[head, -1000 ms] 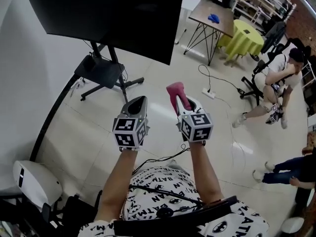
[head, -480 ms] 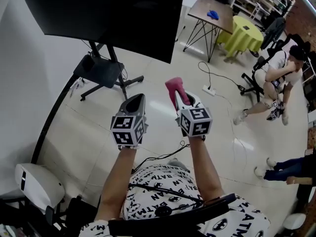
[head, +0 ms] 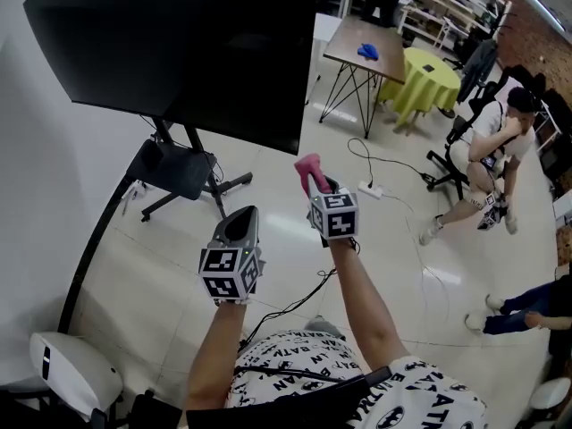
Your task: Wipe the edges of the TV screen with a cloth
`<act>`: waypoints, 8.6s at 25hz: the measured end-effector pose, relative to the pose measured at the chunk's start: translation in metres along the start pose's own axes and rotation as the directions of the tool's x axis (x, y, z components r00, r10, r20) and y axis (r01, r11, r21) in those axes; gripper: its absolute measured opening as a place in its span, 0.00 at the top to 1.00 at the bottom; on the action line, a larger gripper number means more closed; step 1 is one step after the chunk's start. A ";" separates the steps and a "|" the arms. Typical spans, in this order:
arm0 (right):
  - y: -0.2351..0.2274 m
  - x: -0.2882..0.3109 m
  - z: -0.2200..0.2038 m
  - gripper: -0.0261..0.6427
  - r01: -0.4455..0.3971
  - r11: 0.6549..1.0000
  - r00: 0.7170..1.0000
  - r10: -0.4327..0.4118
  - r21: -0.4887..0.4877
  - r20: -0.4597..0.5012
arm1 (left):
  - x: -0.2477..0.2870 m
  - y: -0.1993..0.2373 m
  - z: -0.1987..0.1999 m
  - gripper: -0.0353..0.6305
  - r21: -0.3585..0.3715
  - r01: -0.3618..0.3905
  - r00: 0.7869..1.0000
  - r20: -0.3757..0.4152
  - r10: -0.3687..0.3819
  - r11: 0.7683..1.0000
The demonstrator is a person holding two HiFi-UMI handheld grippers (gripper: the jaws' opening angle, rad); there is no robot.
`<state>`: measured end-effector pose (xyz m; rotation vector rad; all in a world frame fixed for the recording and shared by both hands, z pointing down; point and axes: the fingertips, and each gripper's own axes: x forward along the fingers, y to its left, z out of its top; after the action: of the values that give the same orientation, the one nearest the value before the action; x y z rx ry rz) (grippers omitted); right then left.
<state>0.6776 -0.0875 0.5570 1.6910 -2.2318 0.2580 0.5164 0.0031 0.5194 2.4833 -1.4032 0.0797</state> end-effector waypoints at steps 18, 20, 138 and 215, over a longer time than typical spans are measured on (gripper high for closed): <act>-0.008 0.069 0.029 0.87 0.086 0.983 0.994 -0.096 -0.164 -0.054 | -0.013 0.031 -0.006 0.95 -0.013 -0.004 1.000 -0.012 0.004 1.000; -0.009 0.067 0.037 0.87 0.109 0.968 0.991 -0.124 -0.226 -0.054 | -0.015 0.036 -0.003 0.95 -0.003 0.002 1.000 -0.010 -0.002 1.000; 0.308 0.104 0.758 0.87 0.401 0.388 0.909 -0.281 -0.830 0.308 | -0.016 0.359 0.522 0.95 0.378 0.130 0.936 0.259 -0.240 0.917; 0.863 0.651 0.833 0.87 0.280 0.620 0.958 -0.130 -0.733 0.255 | -0.105 1.037 0.519 0.95 0.259 0.008 0.987 0.155 -0.050 0.966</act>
<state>-0.4319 -0.7119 0.0652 1.4589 -1.7873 -0.8332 -0.4639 -0.5552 0.2319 2.7774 -1.5045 0.0607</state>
